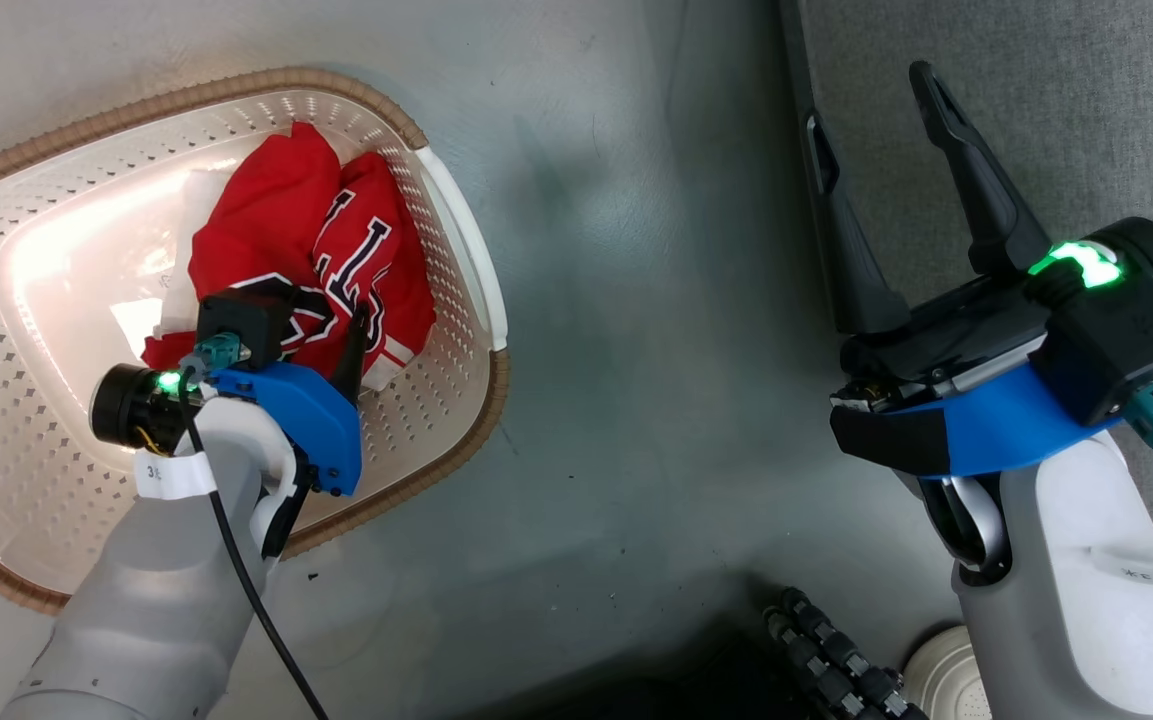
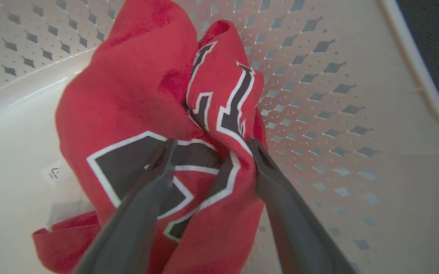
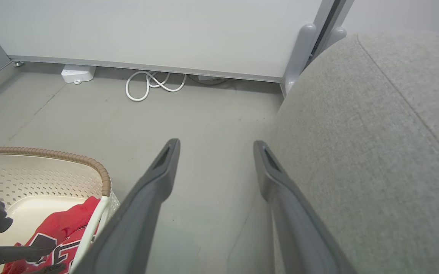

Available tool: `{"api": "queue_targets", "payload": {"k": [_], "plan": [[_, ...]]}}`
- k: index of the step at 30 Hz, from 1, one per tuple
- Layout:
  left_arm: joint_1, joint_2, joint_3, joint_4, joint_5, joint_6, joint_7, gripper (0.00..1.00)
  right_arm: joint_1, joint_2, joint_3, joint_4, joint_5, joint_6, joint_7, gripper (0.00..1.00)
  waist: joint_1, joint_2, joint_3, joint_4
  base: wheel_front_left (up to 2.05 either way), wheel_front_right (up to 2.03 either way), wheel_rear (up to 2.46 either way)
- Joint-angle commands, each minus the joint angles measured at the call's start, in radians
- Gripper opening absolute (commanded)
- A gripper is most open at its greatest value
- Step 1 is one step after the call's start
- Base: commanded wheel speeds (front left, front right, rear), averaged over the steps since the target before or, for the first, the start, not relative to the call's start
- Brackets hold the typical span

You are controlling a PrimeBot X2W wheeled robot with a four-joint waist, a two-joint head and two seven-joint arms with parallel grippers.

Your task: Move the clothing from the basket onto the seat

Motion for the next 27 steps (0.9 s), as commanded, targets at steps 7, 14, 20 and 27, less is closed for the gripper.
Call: {"api": "queue_targets", "payload": {"k": [7,14,20,27], "plan": [[-0.033,0.001,-0.060,0.051,-0.049,-0.001,0.051,0.00,0.013,0.001,-0.001,0.007,0.016,0.000,-0.016,1.00,-0.0001,0.0001,0.003,-0.008,0.00,0.00,0.00],[-0.048,0.000,-0.095,0.070,-0.080,-0.001,0.049,0.00,0.010,0.001,-0.006,0.012,0.022,0.000,-0.016,1.00,-0.0001,0.0001,-0.005,-0.013,0.00,0.00,0.00],[-0.056,0.004,-0.117,0.075,-0.099,-0.001,0.043,0.00,0.004,0.001,-0.006,0.014,0.027,0.000,-0.019,1.00,-0.0001,0.0001,-0.007,-0.012,0.00,0.00,0.00],[-0.061,0.008,-0.139,0.085,-0.127,-0.001,0.033,0.00,-0.010,0.001,0.004,0.024,0.031,0.000,-0.024,1.00,-0.0001,0.0001,-0.013,-0.012,0.00,0.00,0.00]]}}
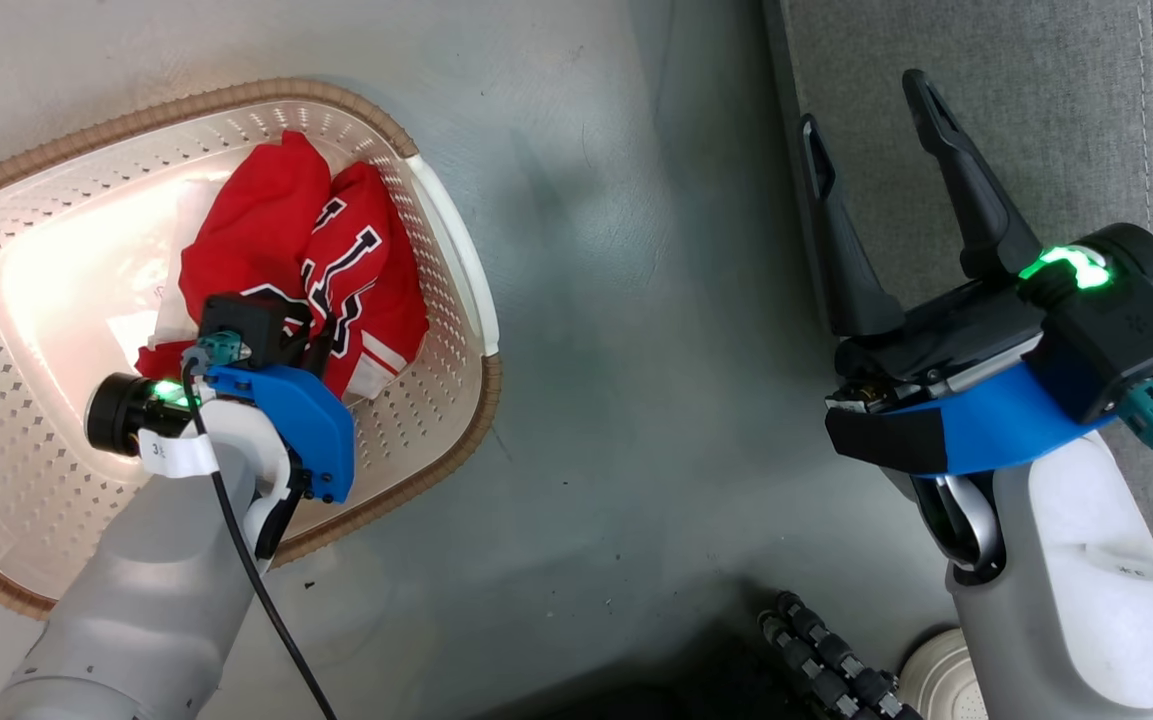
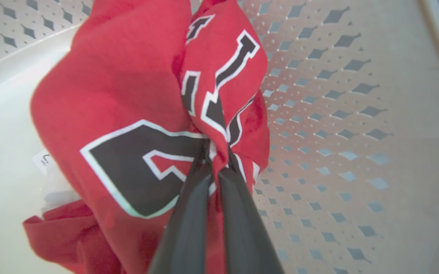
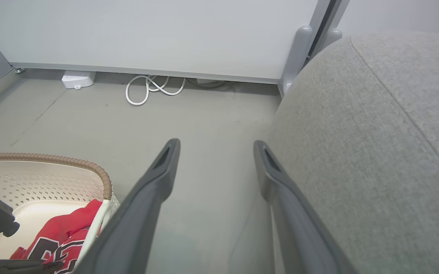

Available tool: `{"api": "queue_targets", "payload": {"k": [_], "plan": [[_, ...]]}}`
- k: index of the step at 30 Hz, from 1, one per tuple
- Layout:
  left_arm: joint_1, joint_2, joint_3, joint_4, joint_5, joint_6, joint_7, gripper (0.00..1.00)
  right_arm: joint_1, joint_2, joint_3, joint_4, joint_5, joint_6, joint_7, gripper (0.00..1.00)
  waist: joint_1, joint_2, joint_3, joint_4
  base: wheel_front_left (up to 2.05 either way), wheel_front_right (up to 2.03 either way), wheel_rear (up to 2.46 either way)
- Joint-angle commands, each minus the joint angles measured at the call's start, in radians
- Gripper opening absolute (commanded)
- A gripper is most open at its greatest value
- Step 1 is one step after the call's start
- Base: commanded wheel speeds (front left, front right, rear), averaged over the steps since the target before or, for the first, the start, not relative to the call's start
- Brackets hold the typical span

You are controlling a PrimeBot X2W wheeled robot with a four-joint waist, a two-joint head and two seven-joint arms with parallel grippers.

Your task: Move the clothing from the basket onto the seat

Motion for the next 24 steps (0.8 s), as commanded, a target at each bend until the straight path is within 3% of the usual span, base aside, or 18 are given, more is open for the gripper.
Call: {"api": "queue_targets", "payload": {"k": [1,11,24], "plan": [[-0.018,0.007,-0.002,0.002,-0.006,-0.001,-0.004,0.00,-0.011,0.001,0.001,0.002,0.004,0.000,-0.006,1.00,0.0000,0.0001,-0.001,0.000,0.00,0.00,0.00],[0.013,-0.010,-0.025,-0.001,-0.052,-0.001,-0.035,0.00,-0.033,0.001,0.025,0.085,0.010,0.000,-0.022,1.00,0.0000,0.0001,-0.116,0.030,0.00,0.00,0.00],[0.119,-0.060,-0.105,-0.048,-0.090,-0.001,-0.067,0.00,0.031,0.000,0.053,0.256,0.014,0.000,-0.013,1.00,0.0000,0.0001,-0.479,0.126,0.00,0.00,0.00]]}}
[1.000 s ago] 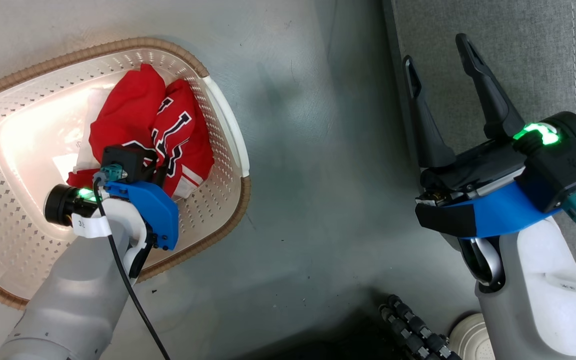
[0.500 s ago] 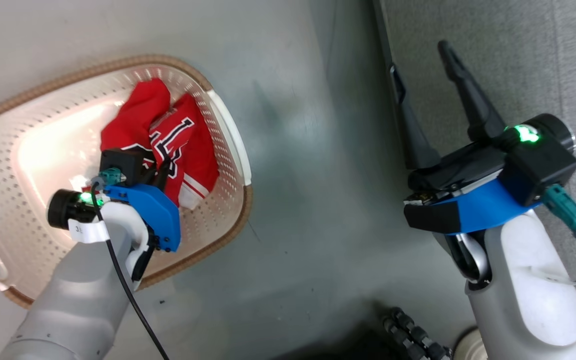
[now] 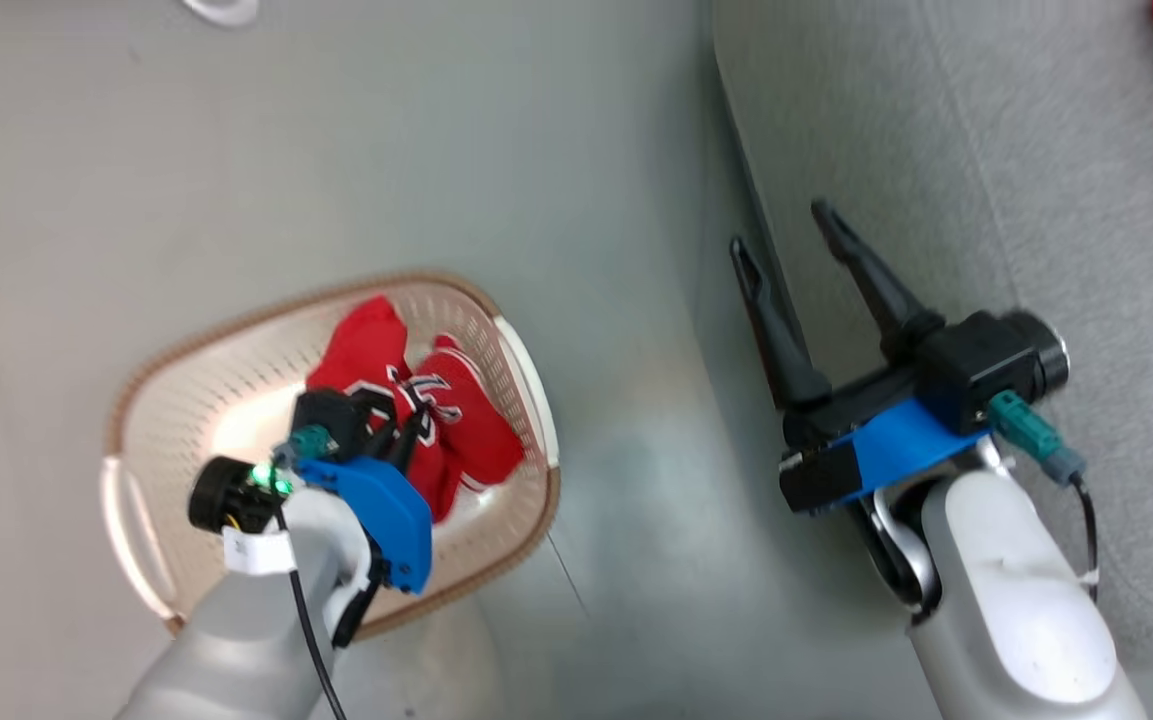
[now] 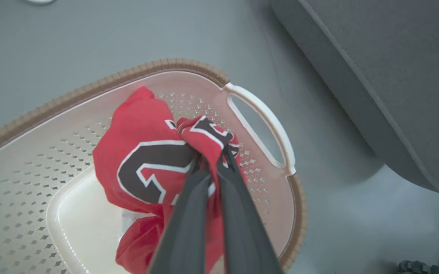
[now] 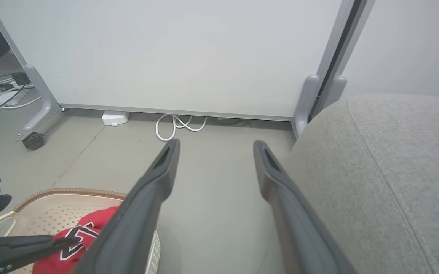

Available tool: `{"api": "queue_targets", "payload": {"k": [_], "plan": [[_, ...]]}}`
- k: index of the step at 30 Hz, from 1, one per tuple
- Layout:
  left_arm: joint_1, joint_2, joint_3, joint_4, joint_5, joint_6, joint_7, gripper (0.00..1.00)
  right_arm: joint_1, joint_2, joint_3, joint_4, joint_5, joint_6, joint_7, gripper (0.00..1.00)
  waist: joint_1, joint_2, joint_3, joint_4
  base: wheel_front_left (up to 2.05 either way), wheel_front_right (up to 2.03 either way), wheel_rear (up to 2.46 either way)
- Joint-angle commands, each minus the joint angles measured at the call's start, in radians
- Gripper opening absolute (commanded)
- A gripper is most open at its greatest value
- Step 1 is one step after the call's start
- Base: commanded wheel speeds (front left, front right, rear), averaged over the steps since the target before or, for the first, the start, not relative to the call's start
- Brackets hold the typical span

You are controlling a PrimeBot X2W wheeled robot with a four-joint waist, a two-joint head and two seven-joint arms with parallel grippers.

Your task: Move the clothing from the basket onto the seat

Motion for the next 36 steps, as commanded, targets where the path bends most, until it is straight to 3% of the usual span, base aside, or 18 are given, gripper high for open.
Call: {"api": "queue_targets", "payload": {"k": [1,7,15,23,36], "plan": [[0.014,-0.006,-0.008,-0.008,0.000,-0.001,-0.004,0.00,0.026,-0.003,-0.006,0.010,0.000,0.000,-0.001,1.00,0.0002,-0.0001,-0.133,0.056,0.00,0.00,0.00],[0.060,-0.013,-0.055,-0.089,-0.013,-0.001,-0.009,0.00,0.138,-0.003,-0.030,0.060,-0.006,0.000,0.033,1.00,0.0002,-0.0001,-0.338,0.121,0.00,0.00,0.00],[0.078,-0.010,-0.045,-0.221,-0.014,-0.001,-0.009,0.00,0.232,-0.003,-0.024,0.049,0.015,0.000,0.075,1.00,0.0002,-0.0001,-0.490,0.158,0.00,0.00,0.00],[0.038,-0.040,-0.013,-0.292,-0.013,-0.001,-0.009,0.00,0.288,-0.003,-0.014,0.030,0.026,0.000,0.108,1.00,0.0002,-0.0001,-0.575,0.176,0.00,0.00,0.00],[-0.060,-0.067,-0.008,-0.325,-0.022,-0.001,-0.009,0.00,0.311,-0.003,0.012,0.015,0.054,0.000,0.122,1.00,0.0002,-0.0001,-0.612,0.180,0.00,0.00,0.00]]}}
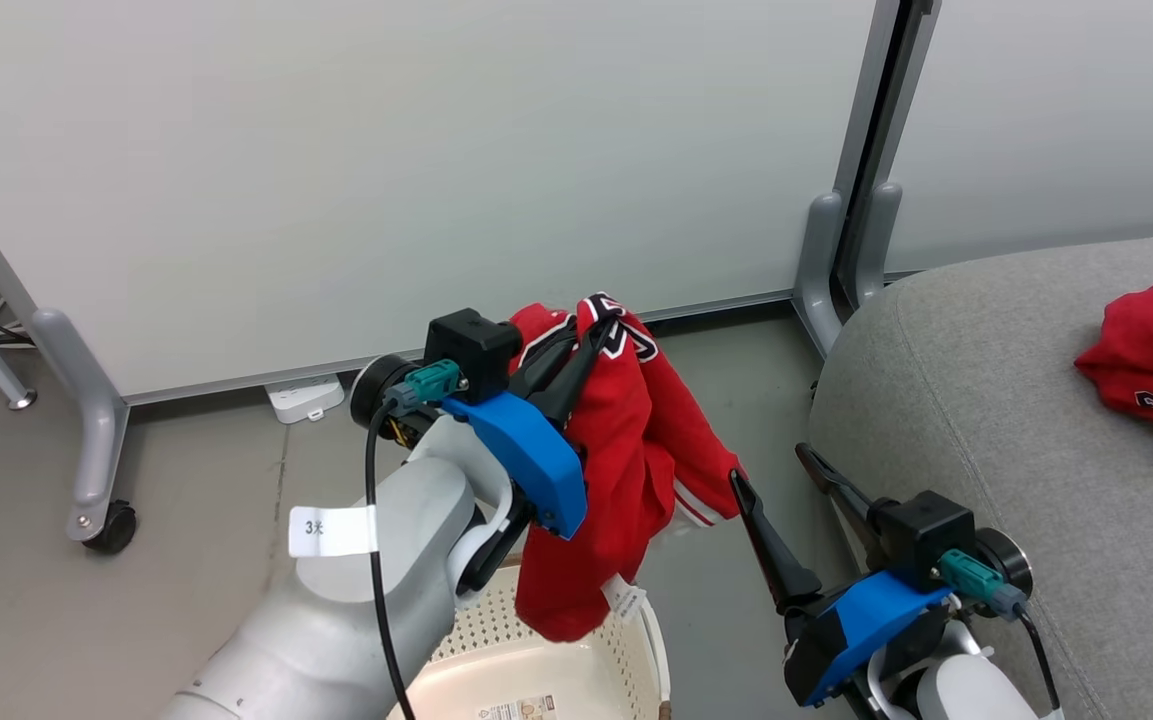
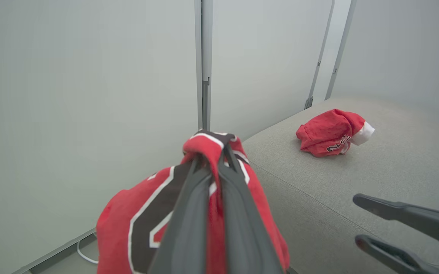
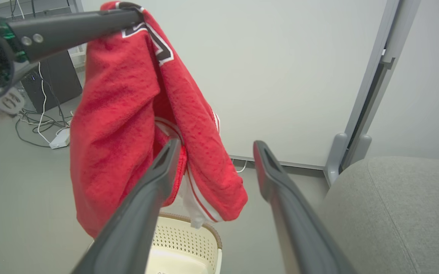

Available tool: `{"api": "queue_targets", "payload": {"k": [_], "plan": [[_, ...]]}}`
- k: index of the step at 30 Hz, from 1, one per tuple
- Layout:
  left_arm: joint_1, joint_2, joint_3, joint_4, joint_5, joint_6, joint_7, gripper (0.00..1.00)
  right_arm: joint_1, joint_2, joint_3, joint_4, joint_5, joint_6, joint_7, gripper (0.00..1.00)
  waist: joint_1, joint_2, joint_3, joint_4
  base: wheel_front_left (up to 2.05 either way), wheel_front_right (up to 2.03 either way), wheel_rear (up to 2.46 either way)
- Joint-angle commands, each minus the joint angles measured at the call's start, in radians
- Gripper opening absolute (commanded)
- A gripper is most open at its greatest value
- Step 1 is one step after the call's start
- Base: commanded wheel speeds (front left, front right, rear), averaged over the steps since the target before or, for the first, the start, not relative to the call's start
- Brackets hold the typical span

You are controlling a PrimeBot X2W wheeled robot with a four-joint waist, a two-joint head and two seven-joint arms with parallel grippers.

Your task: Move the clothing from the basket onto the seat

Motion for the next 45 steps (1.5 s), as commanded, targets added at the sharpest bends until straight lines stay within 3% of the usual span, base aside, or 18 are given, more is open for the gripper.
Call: {"api": "queue_targets", "payload": {"k": [1,12,23,45], "plan": [[-0.018,-0.001,-0.005,0.003,-0.005,-0.001,-0.005,0.00,0.015,-0.002,0.007,-0.001,0.010,0.000,0.001,1.00,0.0002,0.0000,-0.002,-0.003,0.00,0.00,0.00],[-0.022,-0.005,-0.031,0.012,-0.022,-0.001,-0.005,0.00,0.012,-0.002,0.024,0.003,0.017,0.000,0.005,1.00,0.0002,0.0000,0.003,-0.008,0.00,0.00,0.00],[-0.029,-0.014,-0.053,0.005,-0.029,-0.001,-0.005,0.00,-0.080,-0.002,0.139,0.033,0.104,0.000,0.031,1.00,0.0002,0.0000,0.020,-0.003,0.00,0.00,0.00],[-0.026,-0.031,-0.105,-0.024,-0.051,-0.001,-0.005,0.00,-0.363,-0.002,0.383,0.397,0.345,0.000,0.013,1.00,0.0002,0.0000,0.026,0.030,0.00,0.00,0.00]]}}
